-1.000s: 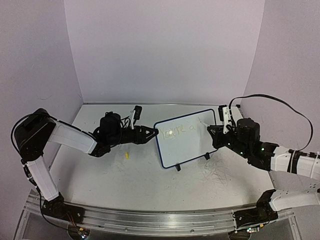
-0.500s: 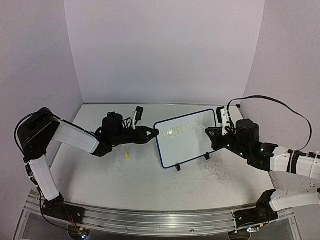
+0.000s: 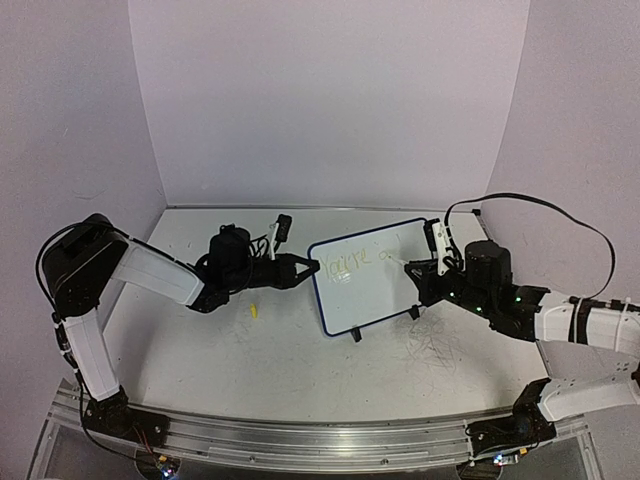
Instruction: Write a sentence on the whiteboard
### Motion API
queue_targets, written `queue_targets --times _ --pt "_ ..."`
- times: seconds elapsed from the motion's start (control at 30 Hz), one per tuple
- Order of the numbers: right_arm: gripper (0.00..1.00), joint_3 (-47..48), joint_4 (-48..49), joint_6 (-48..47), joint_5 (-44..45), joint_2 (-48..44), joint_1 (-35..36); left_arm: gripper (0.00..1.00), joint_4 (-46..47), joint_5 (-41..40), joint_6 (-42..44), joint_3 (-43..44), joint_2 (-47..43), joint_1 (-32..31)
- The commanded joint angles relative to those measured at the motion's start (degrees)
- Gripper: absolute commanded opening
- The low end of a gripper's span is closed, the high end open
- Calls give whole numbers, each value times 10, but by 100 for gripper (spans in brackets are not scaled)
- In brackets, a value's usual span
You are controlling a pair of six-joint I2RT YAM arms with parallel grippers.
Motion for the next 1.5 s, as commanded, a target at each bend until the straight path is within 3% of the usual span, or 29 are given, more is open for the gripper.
queue_targets --times 0.0,0.7,1.13,1.27,1.47 --pt "0 9 23 -10 -5 1 -1 12 18 5 15 20 7 0" --pt "0 19 12 -19 -25 11 8 3 18 5 21 11 5 1" --pt "0 56 10 -84 -26 90 140 1 18 4 21 10 3 0" --pt "0 62 17 -96 -33 110 163 0 18 3 21 9 3 0" --pt "0 58 19 -92 29 117 173 0 18 3 20 7 0 0"
